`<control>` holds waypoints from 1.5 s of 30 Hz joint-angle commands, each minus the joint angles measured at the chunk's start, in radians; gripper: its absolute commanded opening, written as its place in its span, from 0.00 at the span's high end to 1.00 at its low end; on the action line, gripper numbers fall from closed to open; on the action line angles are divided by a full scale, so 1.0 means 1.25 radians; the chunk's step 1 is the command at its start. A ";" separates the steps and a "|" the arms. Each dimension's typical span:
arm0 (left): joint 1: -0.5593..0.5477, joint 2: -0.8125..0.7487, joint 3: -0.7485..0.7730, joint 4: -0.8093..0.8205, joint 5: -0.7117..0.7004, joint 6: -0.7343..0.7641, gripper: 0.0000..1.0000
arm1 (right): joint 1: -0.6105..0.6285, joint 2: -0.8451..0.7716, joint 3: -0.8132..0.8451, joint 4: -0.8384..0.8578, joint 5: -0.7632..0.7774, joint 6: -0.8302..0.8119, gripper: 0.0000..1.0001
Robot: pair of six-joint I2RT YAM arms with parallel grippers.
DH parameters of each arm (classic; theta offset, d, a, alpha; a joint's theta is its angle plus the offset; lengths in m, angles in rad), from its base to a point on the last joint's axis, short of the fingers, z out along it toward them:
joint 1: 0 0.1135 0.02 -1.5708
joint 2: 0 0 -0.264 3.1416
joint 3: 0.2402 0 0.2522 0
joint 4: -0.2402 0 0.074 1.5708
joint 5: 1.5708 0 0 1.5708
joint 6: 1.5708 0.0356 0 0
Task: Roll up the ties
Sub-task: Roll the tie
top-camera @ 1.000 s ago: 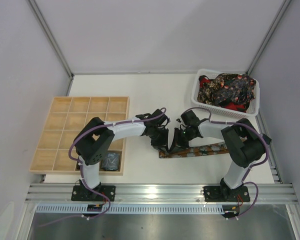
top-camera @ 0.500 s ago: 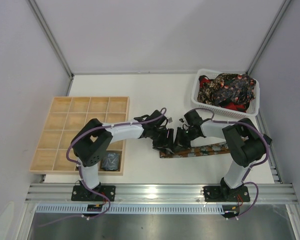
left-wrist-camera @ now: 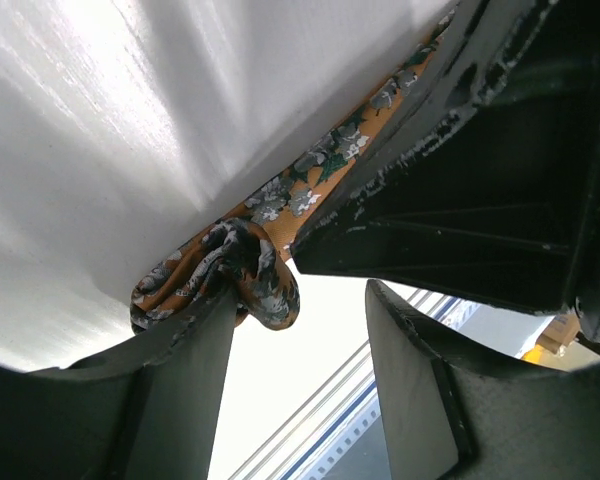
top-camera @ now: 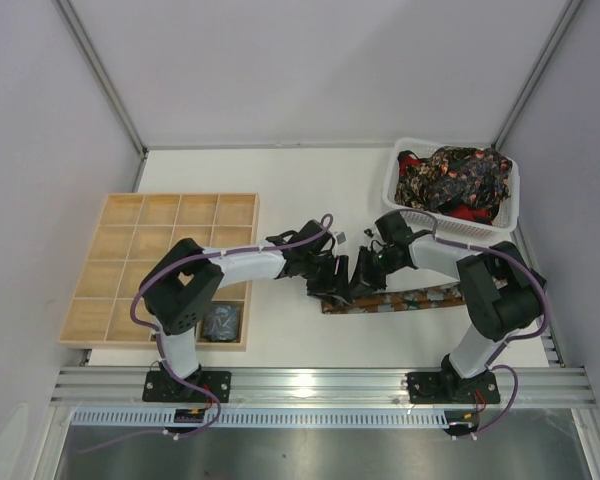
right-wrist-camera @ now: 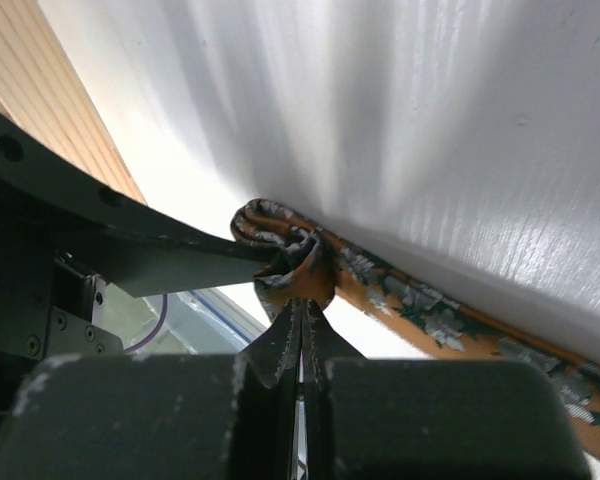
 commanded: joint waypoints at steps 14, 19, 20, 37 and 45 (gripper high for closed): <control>-0.009 -0.031 -0.012 0.071 0.026 0.001 0.40 | -0.030 -0.044 -0.011 0.025 -0.148 -0.023 1.00; -0.011 -0.033 -0.012 0.074 0.027 0.001 0.40 | -0.029 -0.013 -0.012 0.055 -0.193 -0.021 1.00; -0.011 -0.036 -0.012 0.075 0.026 0.003 0.40 | -0.029 -0.008 -0.011 0.059 -0.198 -0.021 1.00; -0.011 -0.031 0.010 0.061 0.018 0.015 0.39 | -0.019 0.046 -0.015 0.035 -0.207 -0.044 1.00; -0.011 -0.036 0.014 0.053 0.016 0.022 0.38 | -0.025 0.037 -0.015 0.008 -0.132 -0.060 1.00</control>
